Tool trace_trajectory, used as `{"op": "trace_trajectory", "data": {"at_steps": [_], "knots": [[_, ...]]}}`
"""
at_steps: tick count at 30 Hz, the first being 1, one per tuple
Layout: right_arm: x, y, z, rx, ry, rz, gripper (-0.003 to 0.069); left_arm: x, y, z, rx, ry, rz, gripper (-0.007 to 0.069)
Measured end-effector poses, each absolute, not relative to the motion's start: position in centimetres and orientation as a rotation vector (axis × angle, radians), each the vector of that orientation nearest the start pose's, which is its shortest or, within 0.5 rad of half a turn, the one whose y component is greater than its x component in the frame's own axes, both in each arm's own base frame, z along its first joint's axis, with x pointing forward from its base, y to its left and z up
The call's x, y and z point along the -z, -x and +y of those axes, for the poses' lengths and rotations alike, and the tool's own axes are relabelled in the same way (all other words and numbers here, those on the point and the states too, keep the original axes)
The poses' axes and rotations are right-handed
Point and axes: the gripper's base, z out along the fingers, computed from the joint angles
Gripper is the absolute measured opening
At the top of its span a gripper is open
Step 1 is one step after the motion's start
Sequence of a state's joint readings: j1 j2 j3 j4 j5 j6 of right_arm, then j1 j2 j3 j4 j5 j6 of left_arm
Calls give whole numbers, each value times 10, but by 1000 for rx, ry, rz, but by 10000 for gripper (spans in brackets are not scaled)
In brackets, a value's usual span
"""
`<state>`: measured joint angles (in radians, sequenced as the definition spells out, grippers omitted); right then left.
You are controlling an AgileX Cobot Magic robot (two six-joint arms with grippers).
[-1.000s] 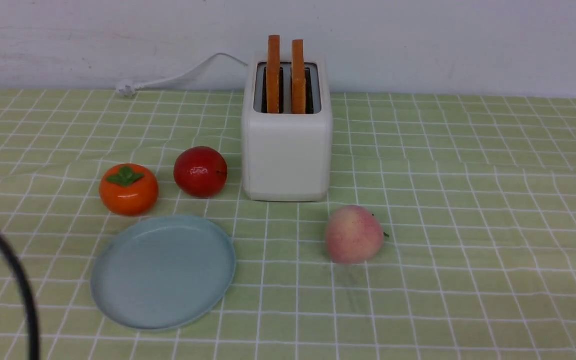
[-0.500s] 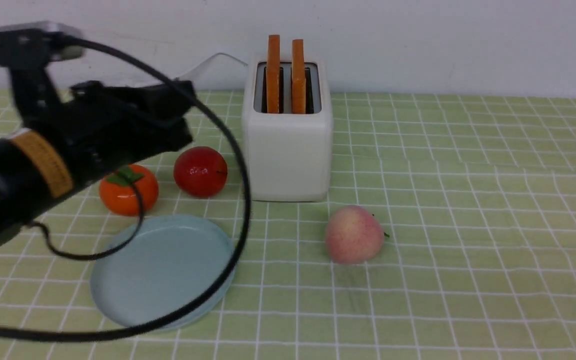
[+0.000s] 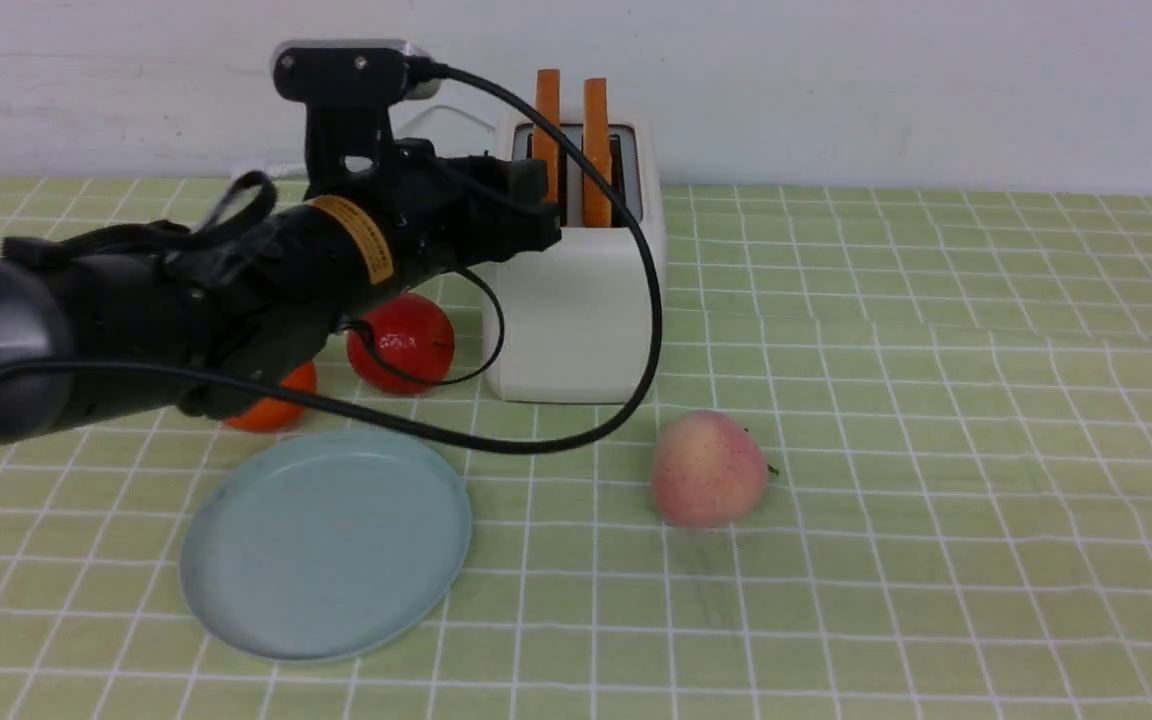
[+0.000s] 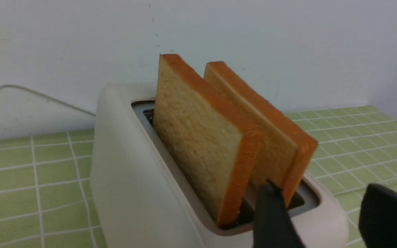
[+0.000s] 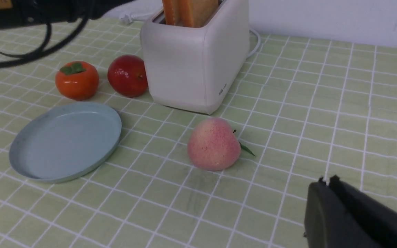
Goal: Take toasted bread from bread machine on green coffee tablecloth place on plate.
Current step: 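Reach for a toast slice standing in the toaster with the left gripper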
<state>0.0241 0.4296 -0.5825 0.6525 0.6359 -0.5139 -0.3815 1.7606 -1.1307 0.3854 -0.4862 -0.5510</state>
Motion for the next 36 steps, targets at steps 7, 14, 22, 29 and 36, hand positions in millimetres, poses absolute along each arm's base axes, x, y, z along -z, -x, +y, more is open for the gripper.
{"op": "trace_trajectory", "data": {"at_steps": [7, 14, 22, 29, 36], "knots": [[-337, -80, 34, -402, 199, 1794, 3, -254, -404, -176, 569, -251, 1662, 469], [-338, -80, 34, -404, 193, 1789, 4, -249, -425, -182, 541, -238, 1640, 424], [-338, -80, 34, -406, 192, 1787, 11, -252, -441, -188, 546, -230, 1601, 372], [-338, -80, 34, -407, 192, 1788, 14, -251, -449, -190, 544, -220, 1600, 221], [-338, -80, 34, -412, 190, 1787, 17, -251, -450, -189, 543, -200, 1617, 94]]}}
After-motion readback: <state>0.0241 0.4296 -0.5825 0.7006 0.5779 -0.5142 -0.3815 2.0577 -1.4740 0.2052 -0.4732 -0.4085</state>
